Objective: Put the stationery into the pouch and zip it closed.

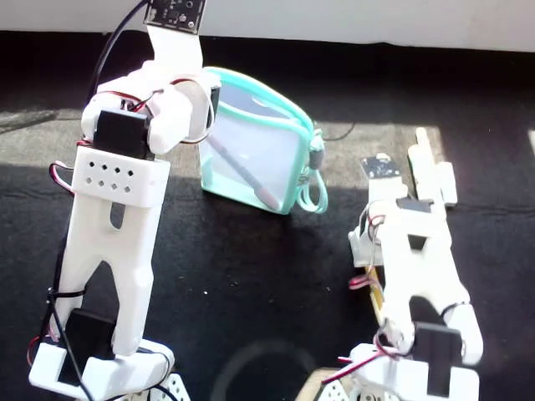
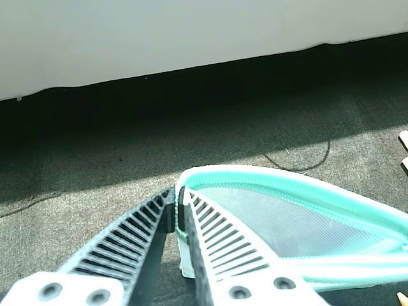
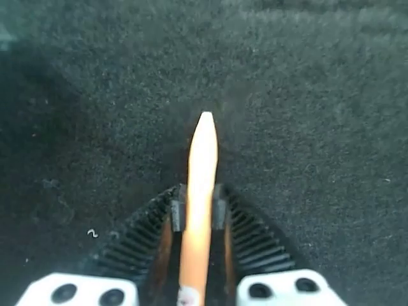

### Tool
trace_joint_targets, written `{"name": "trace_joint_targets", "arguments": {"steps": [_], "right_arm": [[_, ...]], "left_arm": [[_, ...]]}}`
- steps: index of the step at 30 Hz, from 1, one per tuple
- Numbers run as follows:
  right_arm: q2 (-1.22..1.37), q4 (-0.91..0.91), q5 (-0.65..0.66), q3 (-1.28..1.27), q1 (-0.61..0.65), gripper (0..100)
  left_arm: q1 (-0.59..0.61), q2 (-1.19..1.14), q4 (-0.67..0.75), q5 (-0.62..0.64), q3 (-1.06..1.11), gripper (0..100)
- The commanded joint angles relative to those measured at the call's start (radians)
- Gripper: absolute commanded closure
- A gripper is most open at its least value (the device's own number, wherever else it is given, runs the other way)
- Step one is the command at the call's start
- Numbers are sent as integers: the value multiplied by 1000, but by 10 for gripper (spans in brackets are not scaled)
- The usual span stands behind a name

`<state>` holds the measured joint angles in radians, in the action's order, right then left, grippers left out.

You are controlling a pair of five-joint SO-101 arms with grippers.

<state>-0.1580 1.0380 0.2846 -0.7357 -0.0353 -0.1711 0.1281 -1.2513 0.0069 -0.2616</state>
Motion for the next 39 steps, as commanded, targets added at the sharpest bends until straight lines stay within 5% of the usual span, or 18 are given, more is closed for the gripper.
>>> {"name": "trace_joint_targets", "arguments": {"steps": [1, 14, 24, 39], "right_arm": [[74, 94, 12, 133, -10, 762], [231, 318, 11, 400, 74, 776], [239, 239, 3, 389, 125, 874], [496, 143, 6, 409, 85, 874]], "left_arm": [[-24, 1, -3, -12, 2, 987], [-24, -4, 2, -12, 5, 987], [-24, -5, 0, -12, 4, 987], [-24, -1, -3, -12, 4, 987]]}}
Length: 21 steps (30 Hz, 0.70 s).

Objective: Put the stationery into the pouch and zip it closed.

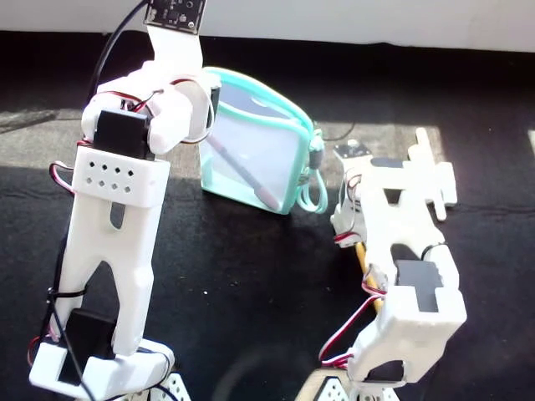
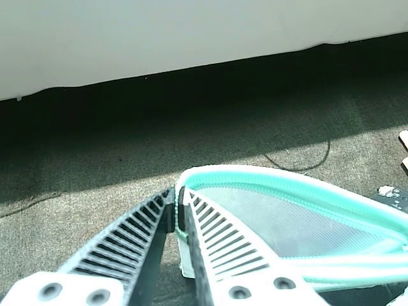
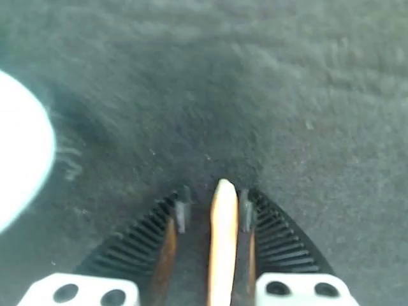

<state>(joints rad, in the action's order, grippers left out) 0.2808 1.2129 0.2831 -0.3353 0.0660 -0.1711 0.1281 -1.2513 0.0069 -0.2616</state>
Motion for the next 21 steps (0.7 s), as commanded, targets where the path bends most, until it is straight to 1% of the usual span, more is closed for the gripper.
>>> {"name": "trace_joint_targets", "arguments": {"steps": [1, 8, 12, 14, 15, 17, 18, 21], "right_arm": [[73, -35, 8, 12, -16, 874], [93, -24, 11, 13, -15, 878], [91, 42, 14, 15, -15, 872], [82, 45, 14, 10, -15, 828], [70, 44, 18, 8, -13, 787], [38, 50, 71, 7, -8, 714], [21, 51, 95, 5, -8, 698], [-18, 51, 115, 4, -18, 737]], "left_arm": [[-24, -1, -3, -12, 4, 987], [-24, -1, -3, -12, 4, 987], [-24, -1, -3, -12, 2, 987], [-24, -1, -3, -14, 2, 987], [-24, -1, -3, -14, 2, 987], [-24, -1, -3, -14, 2, 987], [-24, -1, -3, -14, 2, 987], [-24, -1, -3, -14, 2, 987]]}}
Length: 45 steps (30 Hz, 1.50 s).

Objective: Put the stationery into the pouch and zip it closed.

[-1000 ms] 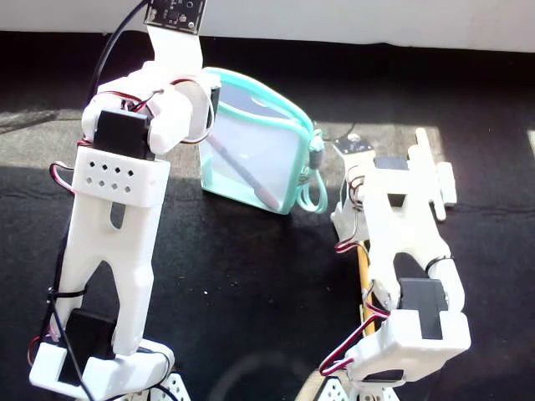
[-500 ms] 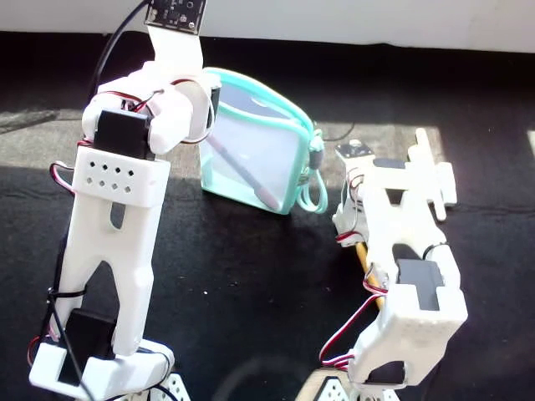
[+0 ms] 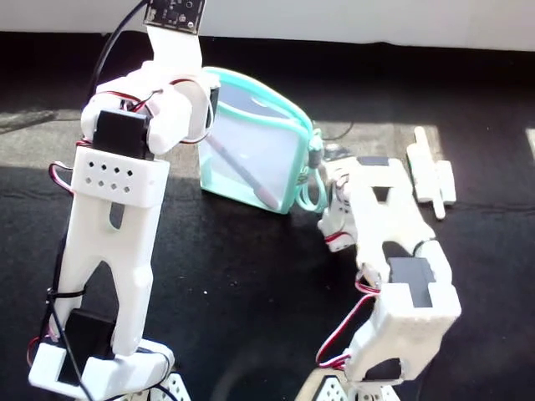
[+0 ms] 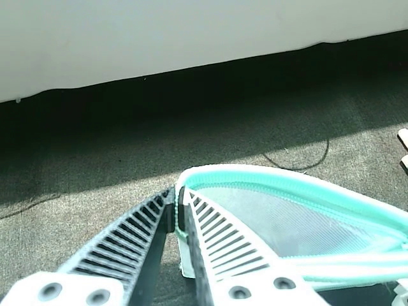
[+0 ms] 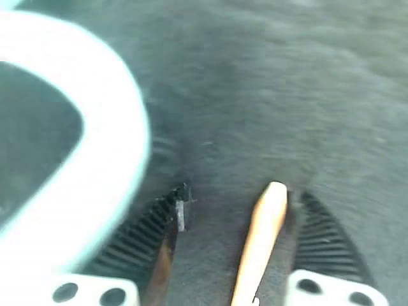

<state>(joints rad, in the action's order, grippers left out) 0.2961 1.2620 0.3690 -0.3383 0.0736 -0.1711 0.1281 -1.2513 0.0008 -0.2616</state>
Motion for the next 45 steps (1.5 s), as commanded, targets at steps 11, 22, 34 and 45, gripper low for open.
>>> {"name": "trace_joint_targets", "arguments": {"steps": [11, 22, 34, 45], "right_arm": [[-50, 16, 32, 8, -125, 796], [-47, 18, 34, 7, -122, 989], [-364, 18, -25, 15, -128, 992], [-990, -110, -273, 157, -7, 992]], "left_arm": [[-24, -1, -3, -8, 2, 987], [-24, 1, -3, -8, 2, 987], [-24, 1, -3, -8, 2, 987], [-24, 1, -3, -8, 2, 987]]}}
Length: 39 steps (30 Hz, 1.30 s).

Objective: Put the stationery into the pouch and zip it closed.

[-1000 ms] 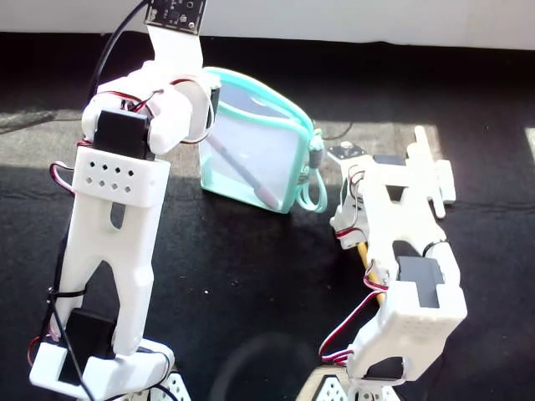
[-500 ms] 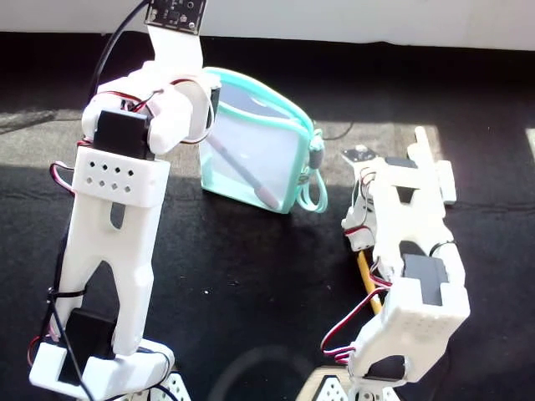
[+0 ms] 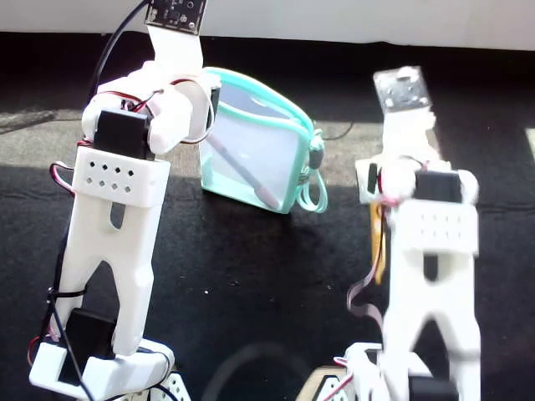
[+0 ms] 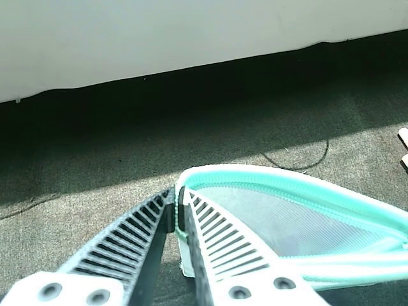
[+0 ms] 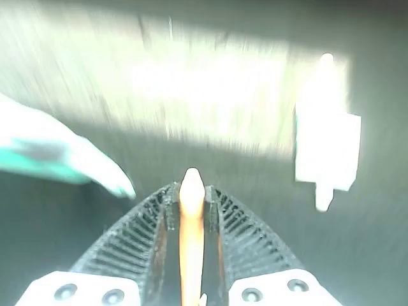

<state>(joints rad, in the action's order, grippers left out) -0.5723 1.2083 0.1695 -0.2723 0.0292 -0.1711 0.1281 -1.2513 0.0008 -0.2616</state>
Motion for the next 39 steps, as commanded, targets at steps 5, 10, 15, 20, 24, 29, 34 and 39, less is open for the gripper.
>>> {"name": "trace_joint_targets", "arguments": {"steps": [5, 10, 15, 20, 24, 29, 34, 39], "right_arm": [[-145, -193, -167, 232, 125, 992], [-145, -309, -175, 371, 236, 992], [-145, -407, -175, 467, 331, 992], [-99, -450, -175, 487, 397, 992], [-12, -452, -175, 492, 433, 992], [74, -450, -172, 483, 446, 992], [139, -449, -173, 452, 400, 992], [157, -449, -170, 320, 400, 992]], "left_arm": [[-27, 1, -3, -8, 2, 987], [-27, 1, -3, -8, 4, 987], [-27, -4, -3, -8, 4, 987], [-25, -4, -3, -8, 4, 987], [-25, -1, -3, -8, 4, 987], [-24, 1, -3, -8, 2, 987], [-24, 1, -3, -8, 2, 987], [-24, 1, -3, -8, 2, 987]]}}
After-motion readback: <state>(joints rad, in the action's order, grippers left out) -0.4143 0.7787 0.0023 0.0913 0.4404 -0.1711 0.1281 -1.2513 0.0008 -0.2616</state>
